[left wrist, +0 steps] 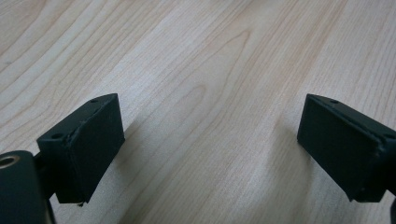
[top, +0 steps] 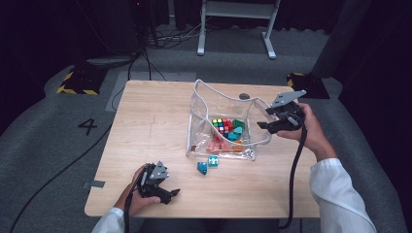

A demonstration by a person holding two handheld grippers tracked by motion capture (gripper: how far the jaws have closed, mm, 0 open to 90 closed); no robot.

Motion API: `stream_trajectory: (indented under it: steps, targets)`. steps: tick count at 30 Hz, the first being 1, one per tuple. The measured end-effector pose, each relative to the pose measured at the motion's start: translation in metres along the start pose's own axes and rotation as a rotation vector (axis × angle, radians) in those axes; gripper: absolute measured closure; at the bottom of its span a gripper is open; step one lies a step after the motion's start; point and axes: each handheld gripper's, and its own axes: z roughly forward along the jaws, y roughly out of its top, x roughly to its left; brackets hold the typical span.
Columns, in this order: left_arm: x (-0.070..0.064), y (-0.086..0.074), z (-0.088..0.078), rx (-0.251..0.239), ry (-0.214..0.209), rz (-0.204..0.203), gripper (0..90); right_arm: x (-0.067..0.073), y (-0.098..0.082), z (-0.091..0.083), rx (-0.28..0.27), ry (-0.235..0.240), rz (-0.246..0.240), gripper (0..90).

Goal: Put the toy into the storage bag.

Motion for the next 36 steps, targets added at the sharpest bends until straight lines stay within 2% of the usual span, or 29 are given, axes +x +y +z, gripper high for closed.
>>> stream_trajectory:
  steps: [3,6,7,10,12,17,21,24,29,36]
  targets:
    - [0.000,0.000,0.000,0.000,0.000,0.000,7.4,0.007,-0.002,-0.011,-0.050,-0.005,-0.002,32.5]
    - [0.000,0.000,0.000,0.000,0.000,0.000,7.4,0.014,-0.007,-0.021,-0.096,-0.014,0.031,29.8]
    - [0.000,0.000,0.000,0.001,0.001,0.000,7.4,0.016,-0.010,-0.025,-0.118,-0.024,0.059,29.0]
    - [0.000,0.000,0.000,0.001,0.001,-0.001,7.4,0.020,-0.020,-0.034,-0.142,-0.066,0.075,28.1]
    - [0.000,0.000,0.000,0.000,0.002,-0.002,7.4,0.022,-0.029,-0.040,-0.164,-0.074,0.089,28.1]
    - [0.000,0.000,0.000,0.001,0.002,-0.001,7.4,0.030,-0.052,-0.055,-0.222,-0.061,0.141,28.2]
    - [0.000,0.000,0.000,0.001,0.002,-0.001,7.4,0.039,-0.069,-0.062,-0.254,-0.047,0.149,29.0]
    - [0.000,0.000,0.000,0.000,0.001,-0.002,7.4,0.049,-0.081,-0.063,-0.254,-0.053,0.141,29.1]
    - [0.000,0.000,0.000,0.000,0.002,-0.001,7.3,0.062,-0.099,-0.055,-0.245,-0.033,0.133,29.9]
    - [0.000,0.000,0.000,0.000,0.003,-0.002,7.3,0.087,-0.114,-0.027,-0.216,0.018,0.100,30.6]
